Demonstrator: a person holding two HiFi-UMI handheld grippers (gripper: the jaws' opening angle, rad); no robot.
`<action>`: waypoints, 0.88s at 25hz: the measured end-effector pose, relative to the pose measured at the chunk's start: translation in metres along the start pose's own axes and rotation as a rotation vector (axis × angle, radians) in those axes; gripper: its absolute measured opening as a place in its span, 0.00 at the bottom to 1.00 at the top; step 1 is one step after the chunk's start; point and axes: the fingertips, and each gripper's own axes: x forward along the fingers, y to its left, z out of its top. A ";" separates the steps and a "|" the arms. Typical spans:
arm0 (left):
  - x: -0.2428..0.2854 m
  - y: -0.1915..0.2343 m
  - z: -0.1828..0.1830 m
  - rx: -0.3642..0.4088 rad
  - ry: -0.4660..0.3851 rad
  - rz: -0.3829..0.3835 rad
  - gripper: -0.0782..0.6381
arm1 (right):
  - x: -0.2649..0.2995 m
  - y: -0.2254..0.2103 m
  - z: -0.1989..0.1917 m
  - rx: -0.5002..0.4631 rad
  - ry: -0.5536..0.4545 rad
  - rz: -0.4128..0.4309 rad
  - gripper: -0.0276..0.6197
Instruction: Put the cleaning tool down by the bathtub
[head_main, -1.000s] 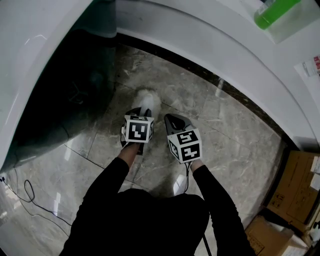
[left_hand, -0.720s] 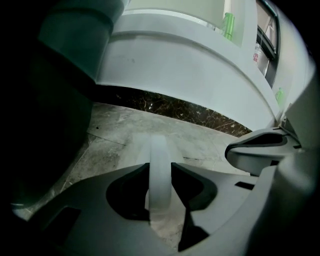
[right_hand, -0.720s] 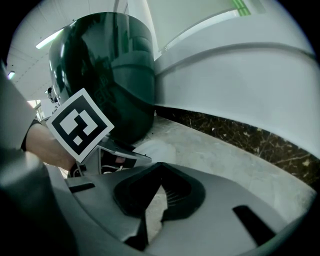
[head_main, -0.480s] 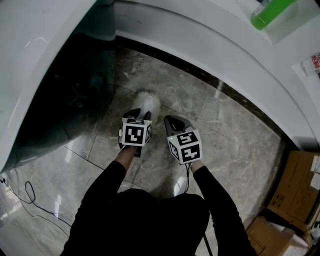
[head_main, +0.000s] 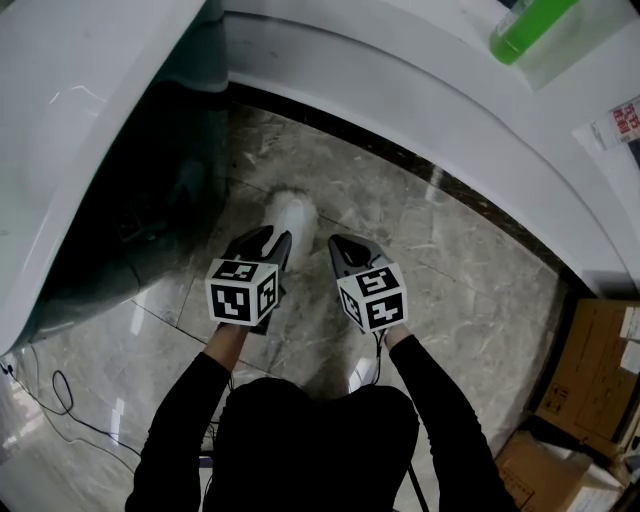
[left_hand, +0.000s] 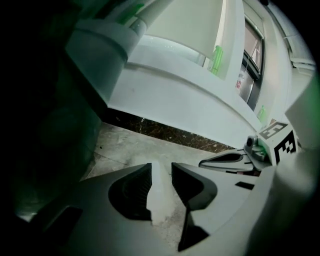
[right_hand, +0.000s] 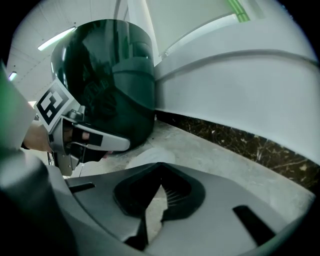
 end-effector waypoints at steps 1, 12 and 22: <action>-0.005 -0.002 0.005 0.003 -0.017 -0.008 0.29 | -0.002 0.000 0.002 0.000 -0.008 0.003 0.04; -0.046 -0.021 0.034 0.131 -0.162 -0.017 0.12 | -0.023 -0.010 0.011 0.051 -0.055 0.007 0.04; -0.063 -0.012 0.029 0.072 -0.192 0.012 0.12 | -0.028 -0.011 0.018 0.010 -0.069 -0.009 0.04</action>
